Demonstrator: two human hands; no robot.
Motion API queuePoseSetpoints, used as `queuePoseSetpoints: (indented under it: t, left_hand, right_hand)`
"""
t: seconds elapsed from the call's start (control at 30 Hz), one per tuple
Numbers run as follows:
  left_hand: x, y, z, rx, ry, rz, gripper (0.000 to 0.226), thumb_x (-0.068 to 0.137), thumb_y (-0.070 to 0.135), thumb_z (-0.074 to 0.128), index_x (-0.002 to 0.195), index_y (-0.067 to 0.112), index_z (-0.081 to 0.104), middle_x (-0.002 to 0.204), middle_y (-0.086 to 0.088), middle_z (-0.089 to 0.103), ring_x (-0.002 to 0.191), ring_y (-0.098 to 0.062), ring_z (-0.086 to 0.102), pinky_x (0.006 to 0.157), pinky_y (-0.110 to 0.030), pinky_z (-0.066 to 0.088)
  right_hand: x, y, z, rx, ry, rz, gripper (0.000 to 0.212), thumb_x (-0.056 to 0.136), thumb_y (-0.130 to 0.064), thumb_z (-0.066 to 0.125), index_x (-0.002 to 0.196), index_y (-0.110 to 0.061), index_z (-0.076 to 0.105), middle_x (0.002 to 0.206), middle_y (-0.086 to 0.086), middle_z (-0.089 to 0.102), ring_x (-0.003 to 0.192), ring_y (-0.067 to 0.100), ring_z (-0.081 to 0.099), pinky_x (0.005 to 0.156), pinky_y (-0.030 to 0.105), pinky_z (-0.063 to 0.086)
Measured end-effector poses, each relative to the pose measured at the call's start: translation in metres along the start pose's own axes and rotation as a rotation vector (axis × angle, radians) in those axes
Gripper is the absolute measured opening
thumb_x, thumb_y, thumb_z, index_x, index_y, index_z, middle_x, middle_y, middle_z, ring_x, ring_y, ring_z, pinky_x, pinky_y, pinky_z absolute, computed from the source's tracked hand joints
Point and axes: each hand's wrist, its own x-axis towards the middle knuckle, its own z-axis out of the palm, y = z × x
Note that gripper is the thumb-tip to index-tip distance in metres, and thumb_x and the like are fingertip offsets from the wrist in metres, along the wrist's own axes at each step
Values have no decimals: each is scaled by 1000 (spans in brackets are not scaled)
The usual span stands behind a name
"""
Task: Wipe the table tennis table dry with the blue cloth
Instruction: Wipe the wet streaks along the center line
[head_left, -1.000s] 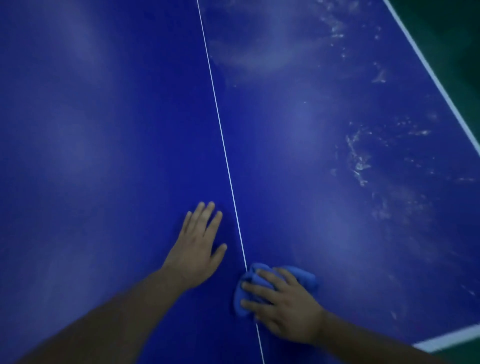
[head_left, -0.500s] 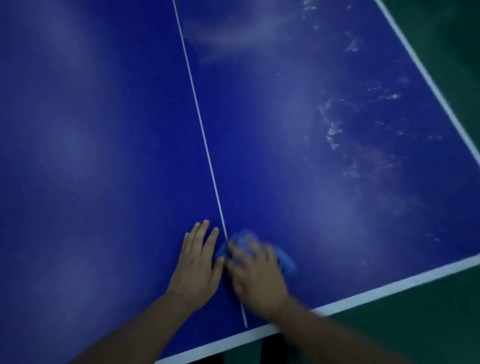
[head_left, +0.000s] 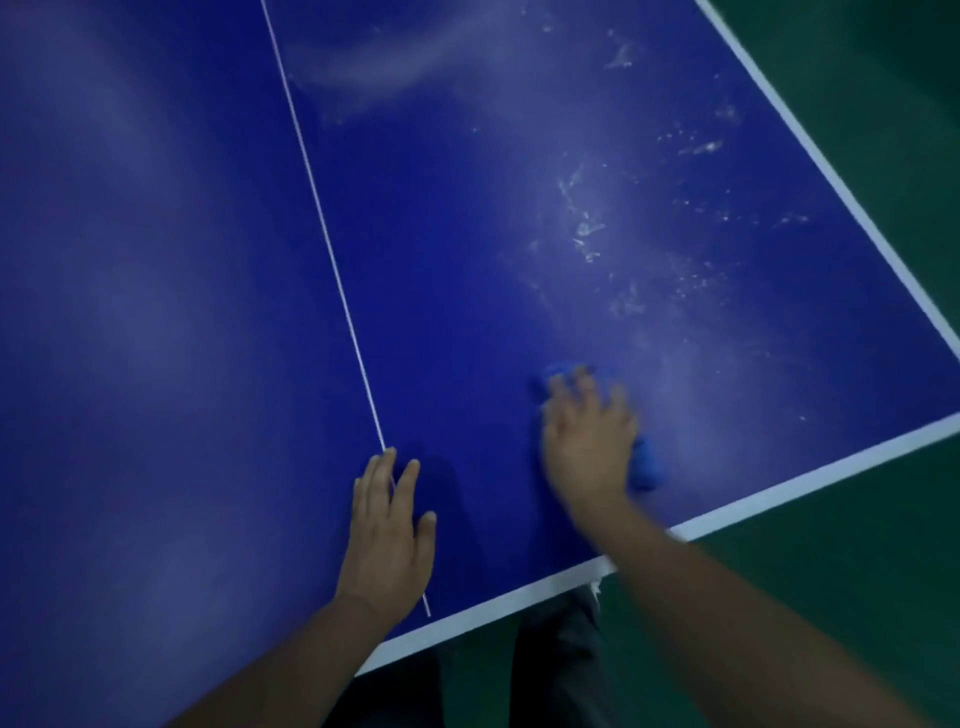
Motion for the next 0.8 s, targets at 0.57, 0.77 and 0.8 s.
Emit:
queuePoseSetpoints:
  t: [0.57, 0.77, 0.8]
  left_hand:
    - [5, 129, 76, 237, -52, 65, 70, 97, 50, 29, 154, 9, 28, 164, -13, 13, 153, -27, 6, 125, -41, -1]
    - [3, 146, 89, 203, 59, -121, 67, 93, 42, 44, 146, 2, 43, 157, -21, 29, 147, -37, 22, 118, -58, 24]
    - [1, 151, 93, 192, 82, -137, 64, 93, 36, 54, 146, 2, 44, 157, -21, 29, 146, -37, 21, 118, -59, 25]
  right_hand:
    - [73, 210, -39, -8, -71, 154, 42, 105, -41, 38, 141, -30, 57, 155, 1, 44, 141, 39, 32, 110, 54, 29]
    - [-37, 102, -17, 49, -256, -388, 44, 92, -48, 46, 130, -33, 64, 146, -3, 54, 137, 32, 39, 104, 54, 43]
    - [-56, 99, -16, 42, -318, -461, 45, 93, -49, 43, 131, -35, 64, 147, -5, 54, 139, 29, 39, 105, 53, 42]
